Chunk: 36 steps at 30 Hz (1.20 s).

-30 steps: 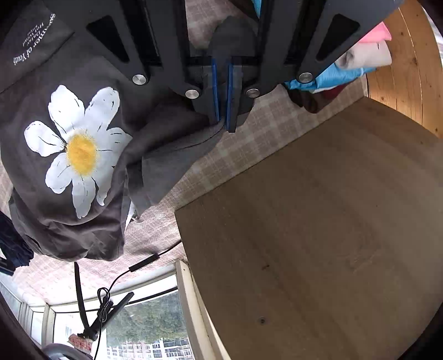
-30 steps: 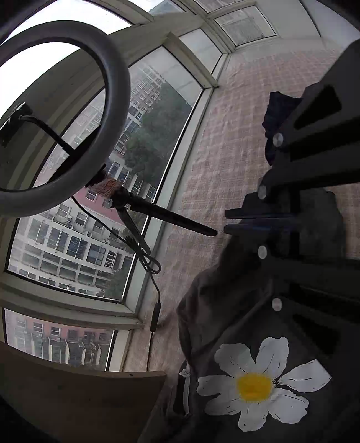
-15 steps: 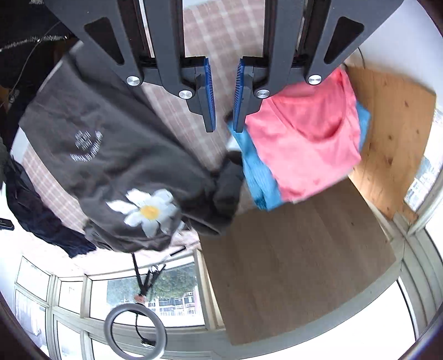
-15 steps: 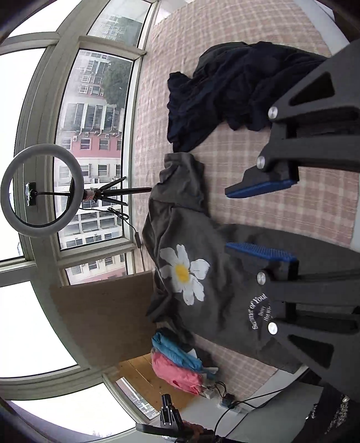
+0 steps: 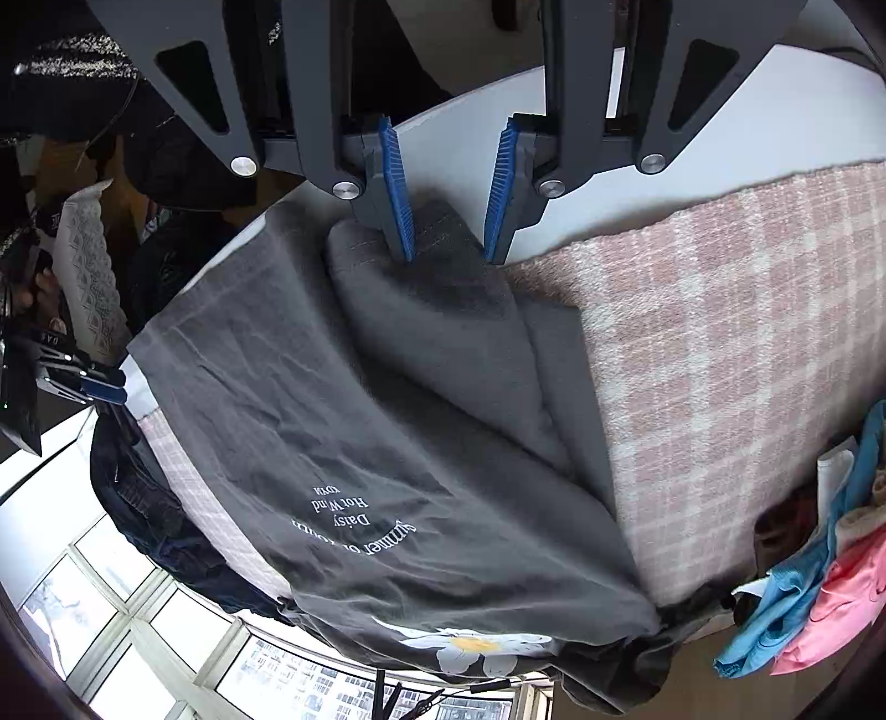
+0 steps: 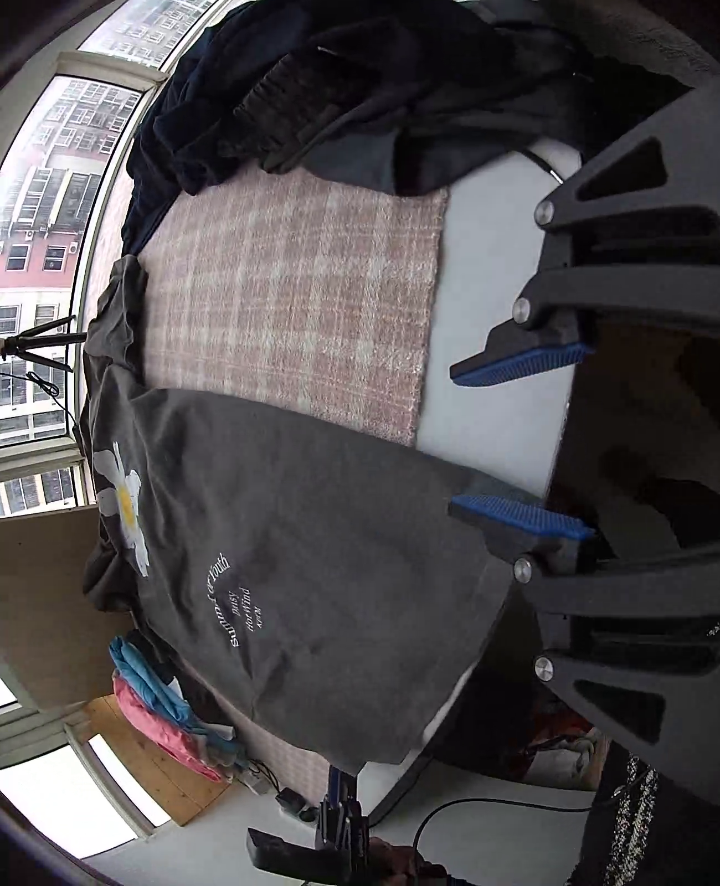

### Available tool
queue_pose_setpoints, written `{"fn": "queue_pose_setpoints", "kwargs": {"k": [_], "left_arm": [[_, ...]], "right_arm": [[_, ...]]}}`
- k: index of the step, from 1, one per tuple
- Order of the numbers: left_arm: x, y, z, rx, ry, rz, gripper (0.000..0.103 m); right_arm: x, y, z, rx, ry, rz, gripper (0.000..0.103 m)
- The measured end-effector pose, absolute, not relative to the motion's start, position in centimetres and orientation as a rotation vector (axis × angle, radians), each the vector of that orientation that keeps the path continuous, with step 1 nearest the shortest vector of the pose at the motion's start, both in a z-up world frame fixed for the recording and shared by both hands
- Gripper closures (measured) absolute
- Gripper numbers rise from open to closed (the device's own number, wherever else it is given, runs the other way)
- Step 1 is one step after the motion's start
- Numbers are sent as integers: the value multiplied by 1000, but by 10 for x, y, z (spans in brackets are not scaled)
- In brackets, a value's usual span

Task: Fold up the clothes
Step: 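Lay the sweatshirt flat on the rug with both grippers, daisy side up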

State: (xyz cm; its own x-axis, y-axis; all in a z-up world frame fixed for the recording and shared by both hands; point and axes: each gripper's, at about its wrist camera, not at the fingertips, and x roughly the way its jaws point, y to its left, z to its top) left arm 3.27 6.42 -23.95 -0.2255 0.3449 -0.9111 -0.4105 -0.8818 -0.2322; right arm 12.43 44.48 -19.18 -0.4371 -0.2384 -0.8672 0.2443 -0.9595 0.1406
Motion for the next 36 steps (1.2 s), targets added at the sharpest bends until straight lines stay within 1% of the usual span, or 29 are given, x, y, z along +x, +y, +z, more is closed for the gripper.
{"fn": "queue_pose_setpoints", "kwargs": {"k": [1, 2, 9, 10, 11, 12, 13, 15, 16, 17, 20, 21, 23, 25, 26, 27, 28, 29, 30, 32, 36], "left_arm": [[32, 66, -241, -1573, 86, 2141, 95], [32, 66, -243, -1580, 83, 2138, 102], [34, 55, -233, -1589, 45, 2178, 102], [34, 54, -232, -1586, 44, 2183, 95], [34, 54, -230, -1583, 44, 2188, 80], [34, 54, -228, -1580, 43, 2194, 73], [34, 54, -226, -1577, 42, 2199, 70], [34, 53, -222, -1571, 41, 2210, 75], [34, 53, -220, -1568, 40, 2215, 94], [34, 52, -218, -1565, 40, 2220, 100], [35, 52, -213, -1555, 38, 2236, 100], [36, 48, -207, -1547, 36, 2253, 100], [52, 12, -167, -1482, 24, 2384, 100], [68, -23, -129, -1418, 10, 2505, 100], [74, -37, -122, -1415, 1, 2530, 100], [80, -51, -116, -1415, -2, 2551, 100], [82, -58, -119, -1435, 29, 2557, 100], [81, -60, -126, -1470, 79, 2569, 100], [78, -61, -134, -1499, 100, 2567, 100], [69, -60, -148, -1541, 114, 2560, 100], [58, -59, -157, -1562, 89, 2562, 100]], "right_arm": [[125, 441, -193, 1468, 19, -2438, 63], [126, 438, -195, 1465, 26, -2426, 63], [126, 418, -205, 1462, 108, -2387, 63], [126, 416, -206, 1460, 112, -2383, 63], [126, 414, -206, 1458, 114, -2378, 63], [125, 413, -207, 1456, 116, -2374, 63], [125, 411, -207, 1454, 118, -2370, 63], [124, 407, -208, 1453, 128, -2361, 63], [124, 406, -208, 1450, 132, -2363, 63], [124, 405, -208, 1447, 136, -2365, 63], [122, 405, -204, 1422, 106, -2372, 63], [121, 406, -202, 1411, 87, -2375, 73], [120, 408, -196, 1388, 67, -2386, 87], [121, 408, -188, 1364, 76, -2405, 87], [121, 409, -184, 1352, 81, -2415, 87], [122, 409, -180, 1340, 85, -2424, 84], [122, 409, -176, 1328, 90, -2434, 82], [123, 409, -172, 1316, 94, -2443, 77], [126, 409, -171, 1308, 117, -2455, 72], [133, 409, -173, 1314, 151, -2453, 67], [134, 398, -178, 1303, 162, -2424, 65]]}}
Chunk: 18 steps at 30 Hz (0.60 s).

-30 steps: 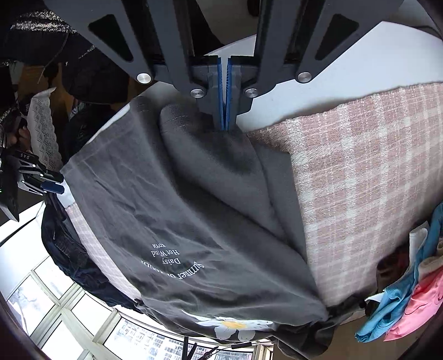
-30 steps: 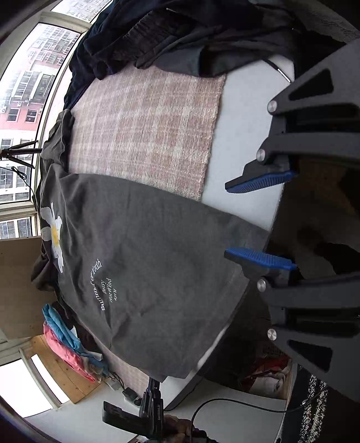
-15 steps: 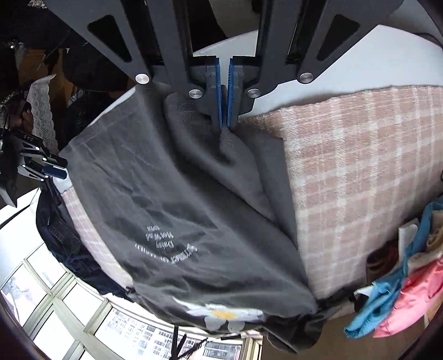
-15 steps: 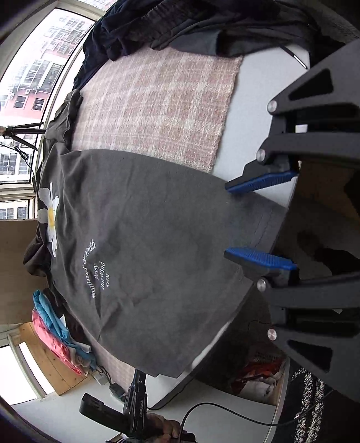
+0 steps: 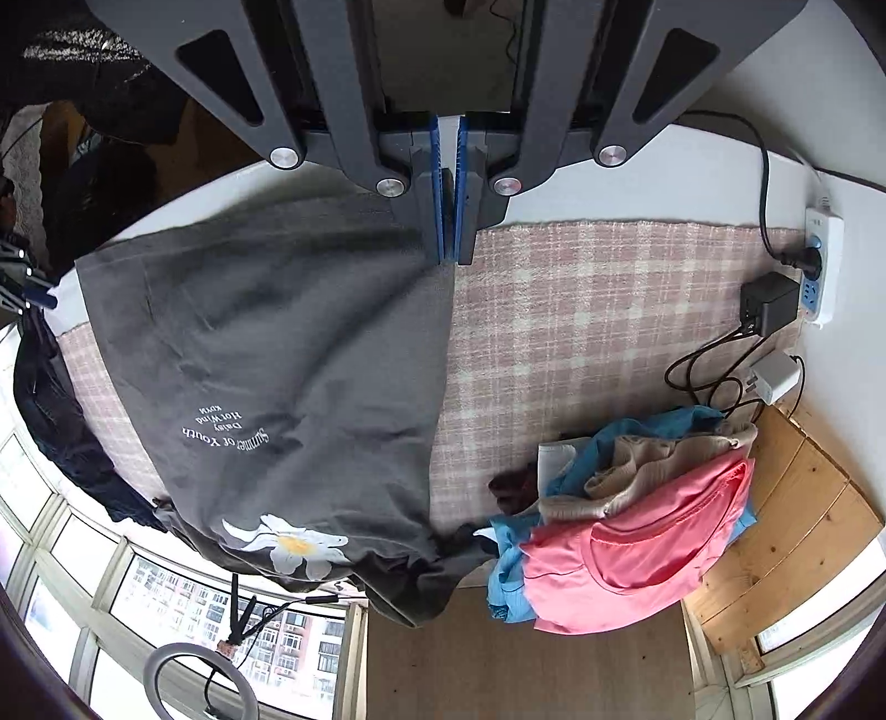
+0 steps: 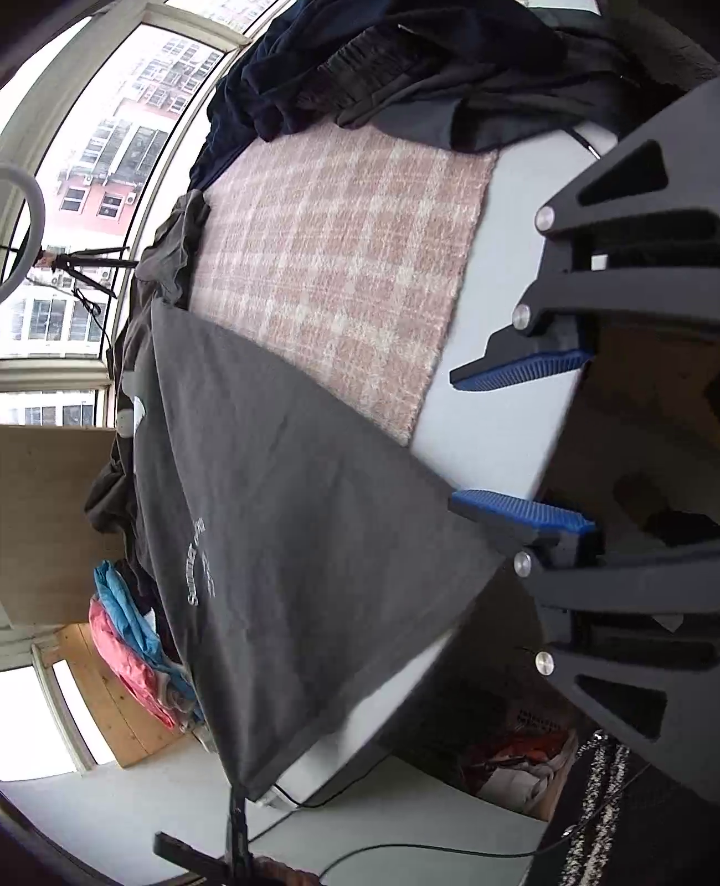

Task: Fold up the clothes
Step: 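Lay the sweatshirt flat on the rug with both grippers, daisy side up, then grasp the sweatshirt hem with the left gripper and smooth it flat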

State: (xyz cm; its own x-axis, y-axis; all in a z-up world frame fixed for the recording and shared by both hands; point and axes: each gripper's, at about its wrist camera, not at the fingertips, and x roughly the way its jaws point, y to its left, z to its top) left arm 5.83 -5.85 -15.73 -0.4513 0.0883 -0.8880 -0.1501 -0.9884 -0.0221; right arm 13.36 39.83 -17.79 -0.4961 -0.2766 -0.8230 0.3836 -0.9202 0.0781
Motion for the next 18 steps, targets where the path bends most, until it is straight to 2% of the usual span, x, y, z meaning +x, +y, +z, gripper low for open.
{"fn": "queue_pose_setpoints", "kwargs": {"k": [4, 7, 10, 11, 12, 16, 18], "left_arm": [[55, -70, -147, -1557, 48, 2599, 100], [52, -81, -131, -1513, -48, 2619, 100], [50, -79, -118, -1478, -6, 2641, 100], [48, -78, -115, -1470, 15, 2646, 100], [46, -79, -112, -1461, 16, 2656, 100], [33, -94, -115, -1483, -8, 2692, 100], [25, -98, -127, -1529, 6, 2690, 100]], "right_arm": [[129, 384, -181, 1282, 160, -2404, 62], [125, 374, -184, 1265, 159, -2388, 62], [122, 363, -186, 1249, 157, -2373, 63], [120, 360, -187, 1244, 157, -2368, 74], [119, 356, -188, 1238, 156, -2363, 99], [108, 352, -183, 1232, 135, -2375, 98], [98, 355, -174, 1239, 112, -2401, 86]]}}
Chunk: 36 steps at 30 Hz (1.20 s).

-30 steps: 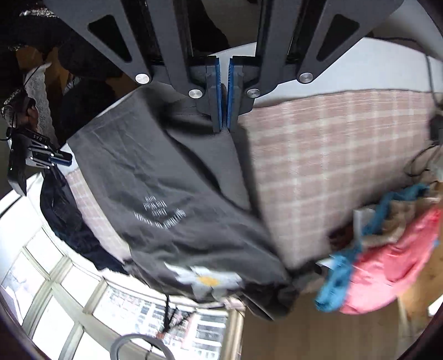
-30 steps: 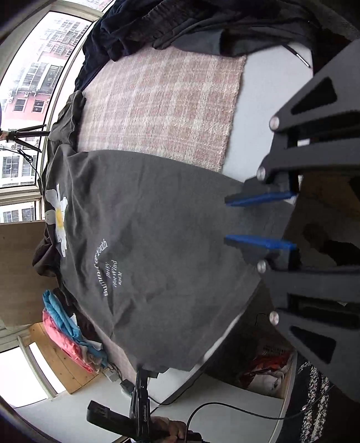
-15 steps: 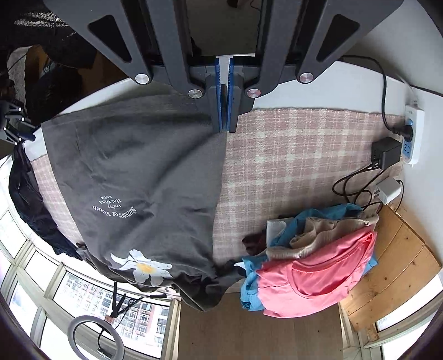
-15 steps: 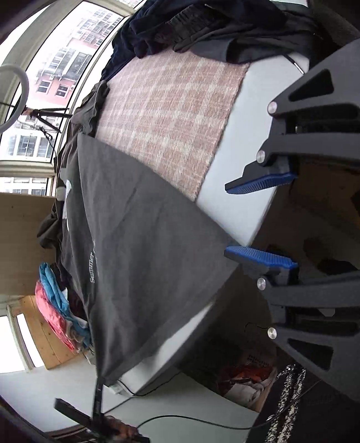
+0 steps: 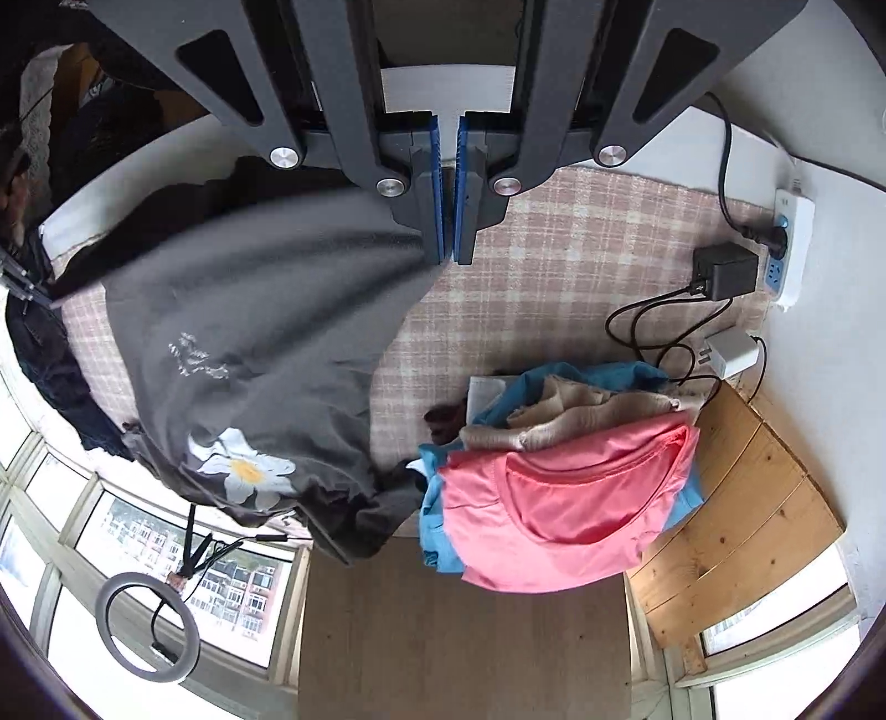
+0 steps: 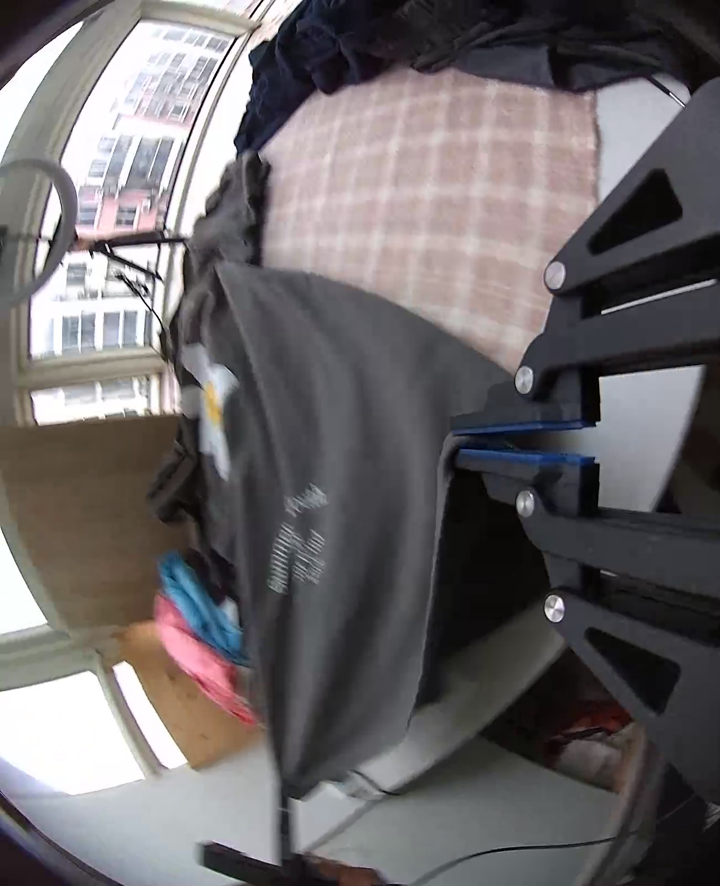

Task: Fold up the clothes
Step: 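Grasp the sweatshirt hem with the left gripper and smooth it flat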

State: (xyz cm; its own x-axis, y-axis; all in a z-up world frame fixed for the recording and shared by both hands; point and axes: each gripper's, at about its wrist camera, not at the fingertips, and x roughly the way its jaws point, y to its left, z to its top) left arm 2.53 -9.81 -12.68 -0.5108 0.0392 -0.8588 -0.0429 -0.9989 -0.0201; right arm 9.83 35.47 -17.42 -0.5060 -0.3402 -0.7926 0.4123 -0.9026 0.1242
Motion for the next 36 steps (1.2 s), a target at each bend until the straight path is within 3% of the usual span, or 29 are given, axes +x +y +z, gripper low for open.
{"fn": "queue_pose_setpoints", "kwargs": {"k": [4, 6, 7, 11, 18, 25, 32, 33, 35, 36], "left_arm": [[21, -94, -142, -1563, 25, 2662, 100], [20, -93, -146, -1568, 23, 2652, 100], [19, -93, -147, -1567, 16, 2648, 100], [18, -93, -147, -1573, 23, 2643, 100], [19, -91, -147, -1581, 63, 2630, 100], [19, -89, -151, -1592, 61, 2614, 100], [22, -89, -155, -1606, 68, 2606, 100], [23, -90, -156, -1608, 62, 2608, 100], [24, -90, -154, -1601, 55, 2611, 100], [24, -90, -151, -1590, 47, 2611, 100]], "right_arm": [[79, 361, -158, 1251, 64, -2453, 82], [69, 364, -149, 1256, 40, -2478, 70], [71, 362, -155, 1278, 65, -2487, 69], [65, 355, -195, 1480, 35, -2410, 69], [96, 376, -193, 1537, -325, -2349, 69], [105, 356, -194, 1570, -426, -2284, 69], [93, 333, -195, 1571, -320, -2299, 65], [89, 332, -197, 1573, -286, -2317, 73], [81, 339, -202, 1564, -276, -2327, 99], [79, 347, -195, 1538, -278, -2345, 100]]}}
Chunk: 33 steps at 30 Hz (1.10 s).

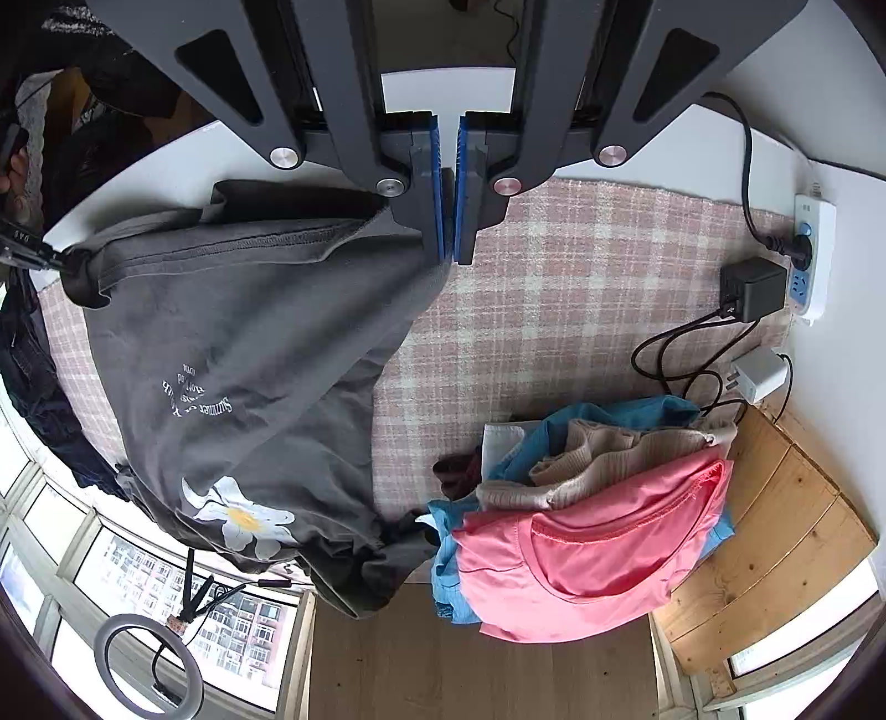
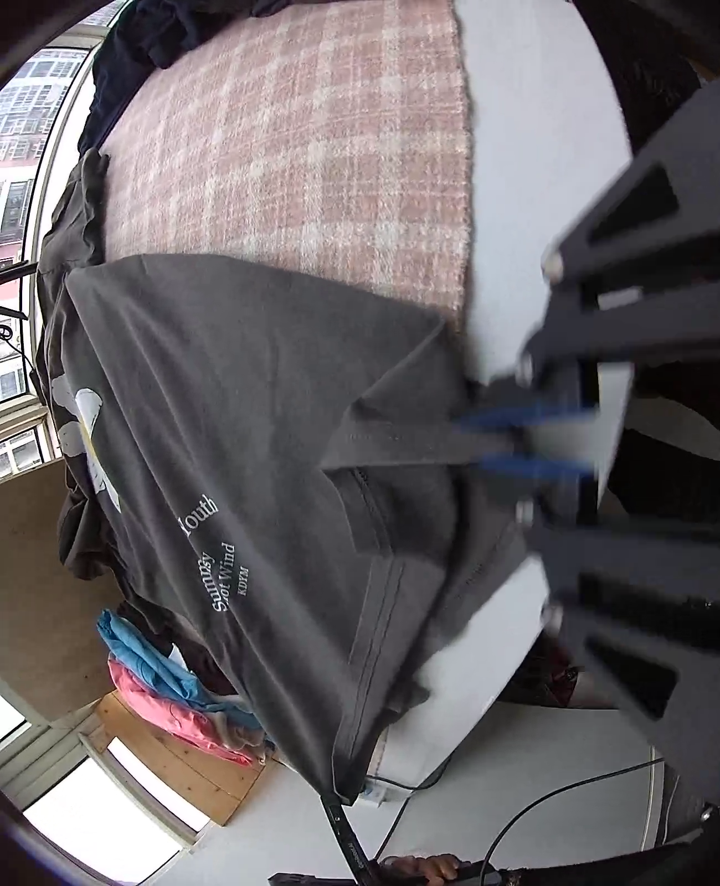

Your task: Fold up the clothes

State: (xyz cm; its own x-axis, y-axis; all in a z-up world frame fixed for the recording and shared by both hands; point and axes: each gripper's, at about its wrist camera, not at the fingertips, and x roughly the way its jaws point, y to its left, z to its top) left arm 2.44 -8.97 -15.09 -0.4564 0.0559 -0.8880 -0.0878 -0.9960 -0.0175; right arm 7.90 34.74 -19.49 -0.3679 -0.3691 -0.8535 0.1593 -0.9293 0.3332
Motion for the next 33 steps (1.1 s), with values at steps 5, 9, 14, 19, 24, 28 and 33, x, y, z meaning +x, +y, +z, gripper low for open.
{"fn": "queue_pose_setpoints", "kwargs": {"k": [5, 9, 14, 19, 24, 28, 33], "left_arm": [[45, -66, -95, -1418, -1, 2577, 100], [66, -13, -83, -1331, 123, 2484, 100], [56, 34, -142, -1450, 196, 2358, 100], [59, 40, -186, -1586, 194, 2287, 95], [80, 23, -197, -1620, 93, 2293, 95], [102, 41, -216, -1599, 96, 2256, 93], [94, 57, -232, -1645, 62, 2227, 84]], "right_arm": [[85, 398, -115, 1334, -134, -2574, 100], [104, 436, -70, 1265, -27, -2725, 100], [128, 484, -14, 1162, 116, -2907, 100], [101, 527, -97, 1434, -4, -2854, 100], [105, 538, -123, 1490, 21, -2826, 100], [104, 539, -131, 1521, 6, -2808, 100], [100, 541, -134, 1548, 22, -2792, 100]]}}
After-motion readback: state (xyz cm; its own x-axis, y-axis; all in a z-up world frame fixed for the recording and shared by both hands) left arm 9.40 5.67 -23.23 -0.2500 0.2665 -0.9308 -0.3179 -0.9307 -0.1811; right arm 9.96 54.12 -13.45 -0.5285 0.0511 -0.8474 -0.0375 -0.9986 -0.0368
